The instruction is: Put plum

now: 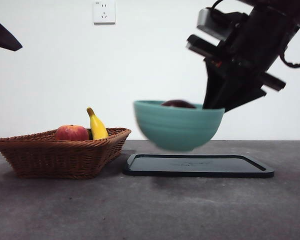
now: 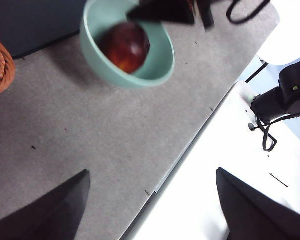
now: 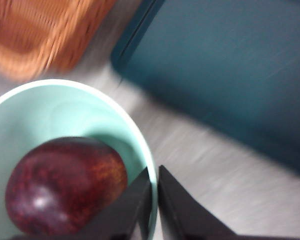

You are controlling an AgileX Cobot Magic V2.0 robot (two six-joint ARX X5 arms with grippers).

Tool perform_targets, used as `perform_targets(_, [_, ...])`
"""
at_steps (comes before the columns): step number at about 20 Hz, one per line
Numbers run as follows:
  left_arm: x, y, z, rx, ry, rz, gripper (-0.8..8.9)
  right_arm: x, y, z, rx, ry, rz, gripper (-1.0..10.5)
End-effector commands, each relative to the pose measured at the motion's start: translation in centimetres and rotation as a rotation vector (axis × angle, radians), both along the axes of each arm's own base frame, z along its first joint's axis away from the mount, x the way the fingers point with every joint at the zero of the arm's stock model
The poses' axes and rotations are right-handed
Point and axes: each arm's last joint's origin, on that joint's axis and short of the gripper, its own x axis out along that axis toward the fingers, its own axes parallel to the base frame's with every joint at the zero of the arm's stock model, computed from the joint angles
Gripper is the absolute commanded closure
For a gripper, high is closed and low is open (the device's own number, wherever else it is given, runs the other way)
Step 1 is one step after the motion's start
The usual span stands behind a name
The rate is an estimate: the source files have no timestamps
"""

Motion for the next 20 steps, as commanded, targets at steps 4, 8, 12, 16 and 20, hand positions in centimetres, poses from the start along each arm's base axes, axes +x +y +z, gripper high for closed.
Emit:
perform_targets(4, [0.1,-0.1,0.3,-0.007,-0.025,-0.020,4.11,4.9,-1.5,2.2,0.014,-0.042,-0.111,9.4])
perform_targets(8, [0.1,-0.1,0.3,-0.007,-0.025,-0.020,4.11,9.0,-1.5,1.7,-0.012,-0.024,-0.144,9.4])
perform_targets(12, [0.1,-0.1,0.3,-0.007,-0.025,-0.019,4.11,12.1,-1.3,-0.7,-0.041,0.021,-0.158,9.4])
perform_targets(16, [0.1,-0.1,0.3,-0.007,-0.026,-0.019,4.11,13.6,-1.5,-3.0,-0.049,0.041,-0.175,9.4])
perform_targets(20, [0.1,-0.1,0.3,-0.007,-0.026,-0.020,4.11,14.0,-1.6,-4.3,-0.061,0.071,-0.176,9.4])
